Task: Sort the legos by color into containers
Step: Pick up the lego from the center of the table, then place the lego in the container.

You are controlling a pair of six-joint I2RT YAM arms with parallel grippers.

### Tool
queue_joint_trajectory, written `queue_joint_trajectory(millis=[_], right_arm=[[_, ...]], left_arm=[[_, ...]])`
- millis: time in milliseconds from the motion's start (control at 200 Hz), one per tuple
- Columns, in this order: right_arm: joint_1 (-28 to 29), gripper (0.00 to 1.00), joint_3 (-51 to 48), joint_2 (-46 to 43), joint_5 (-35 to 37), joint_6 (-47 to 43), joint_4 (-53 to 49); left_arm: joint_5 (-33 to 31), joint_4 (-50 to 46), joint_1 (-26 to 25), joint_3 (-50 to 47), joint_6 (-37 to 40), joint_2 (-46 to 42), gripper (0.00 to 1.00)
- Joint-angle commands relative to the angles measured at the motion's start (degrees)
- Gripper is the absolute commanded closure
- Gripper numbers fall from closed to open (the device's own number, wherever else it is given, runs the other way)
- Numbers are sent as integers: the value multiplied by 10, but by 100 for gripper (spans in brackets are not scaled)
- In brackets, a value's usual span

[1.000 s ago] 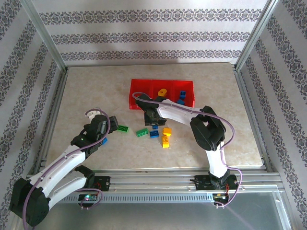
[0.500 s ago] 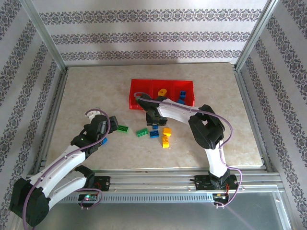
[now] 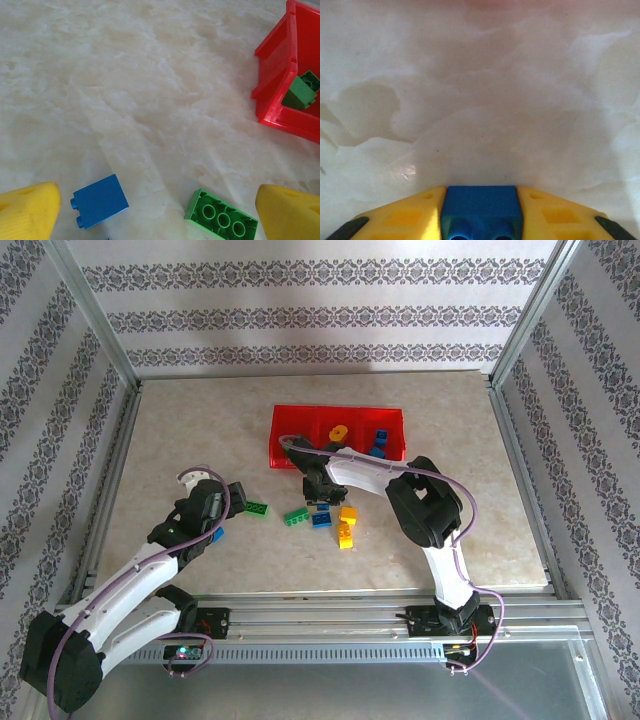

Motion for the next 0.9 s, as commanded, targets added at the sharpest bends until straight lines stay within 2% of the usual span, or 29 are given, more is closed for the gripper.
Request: queue_joint_trajectory(millis=[0,280,515,685,894], right_arm=[[-5,69,-5,2,-12,-7,0],[-39,71,0,-78,33,-45,-19],[-102,69,3,-150,71,-93,-23],[-156,69,12,-161,76,-124,-21],[-211,69,41,-131,72,-149,-13]], left_arm=[[4,-6,7,-3,-6,3,0],[4,-2,8,2,-3,7,0],[6,0,9,4,-2,13,0],[7,-3,8,7,-1,14,0],[10,-8,8,11,-3,14,0]])
